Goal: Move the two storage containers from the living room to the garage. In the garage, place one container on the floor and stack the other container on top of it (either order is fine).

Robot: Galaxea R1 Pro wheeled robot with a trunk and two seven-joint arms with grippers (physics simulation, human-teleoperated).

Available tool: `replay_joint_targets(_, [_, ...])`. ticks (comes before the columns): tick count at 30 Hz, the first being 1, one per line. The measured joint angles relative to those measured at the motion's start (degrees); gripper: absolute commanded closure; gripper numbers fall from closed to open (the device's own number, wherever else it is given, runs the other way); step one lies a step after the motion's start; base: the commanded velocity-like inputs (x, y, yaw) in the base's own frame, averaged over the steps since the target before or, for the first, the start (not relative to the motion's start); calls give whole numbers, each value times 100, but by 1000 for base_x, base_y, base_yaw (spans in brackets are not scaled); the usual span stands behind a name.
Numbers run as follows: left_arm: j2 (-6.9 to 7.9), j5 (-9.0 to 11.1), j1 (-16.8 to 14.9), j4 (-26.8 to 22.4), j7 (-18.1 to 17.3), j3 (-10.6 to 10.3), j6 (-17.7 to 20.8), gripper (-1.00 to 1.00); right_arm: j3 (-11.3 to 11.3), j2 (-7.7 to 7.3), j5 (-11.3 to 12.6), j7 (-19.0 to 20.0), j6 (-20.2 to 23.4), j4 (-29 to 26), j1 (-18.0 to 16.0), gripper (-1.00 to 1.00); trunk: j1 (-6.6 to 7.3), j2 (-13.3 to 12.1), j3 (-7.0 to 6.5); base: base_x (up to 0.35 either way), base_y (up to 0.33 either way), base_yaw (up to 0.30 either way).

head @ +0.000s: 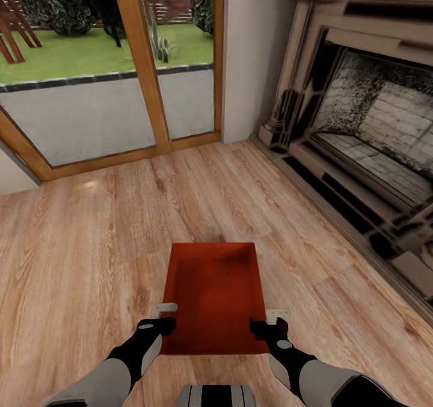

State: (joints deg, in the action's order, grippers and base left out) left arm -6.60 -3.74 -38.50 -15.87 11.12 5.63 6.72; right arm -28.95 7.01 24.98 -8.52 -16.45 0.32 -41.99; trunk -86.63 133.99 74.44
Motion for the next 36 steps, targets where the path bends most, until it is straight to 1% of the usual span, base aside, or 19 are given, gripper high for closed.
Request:
replay_joint_targets(3, [2, 0, 0, 0, 2, 0, -1, -100, 2, 0, 0, 0, -2, 0, 0, -100, -66, 120, 54, 0, 0, 0])
replay_joint_targets(23, [5, 0, 0, 3, 3, 0, -1, -100, 0, -1, -3, 0, -2, 0, 0, -100, -66, 122, 54, 0, 0, 0])
replay_joint_targets(32, [-4, -26, 6, 16, -13, -36, -2, -100, 1, 0, 0, 0, -2, 0, 0, -100, -66, 122, 54, 0, 0, 0])
replay_joint_targets(33, [-3, -23, 8, 17, -14, -41, -2, 100, 1, 0, 0, 0, -2, 0, 0, -100, -66, 122, 54, 0, 0, 0])
replay_joint_targets(34, [-4, -21, 7, 17, -14, -43, -2, 100, 2, 0, 0, 0, -2, 0, 0, -100, -66, 122, 54, 0, 0, 0])
replay_joint_targets(35, [-5, -20, 7, 17, -14, -43, -2, 100, 2, 0, 0, 0, -2, 0, 0, 100, -66, 122, 54, 0, 0, 0])
replay_joint_targets(36, [-7, -18, 8, 22, -14, -44, -2, 100, 1, 0, 0, 0, -2, 0, 0, 100, -66, 122, 54, 0, 0, 0])
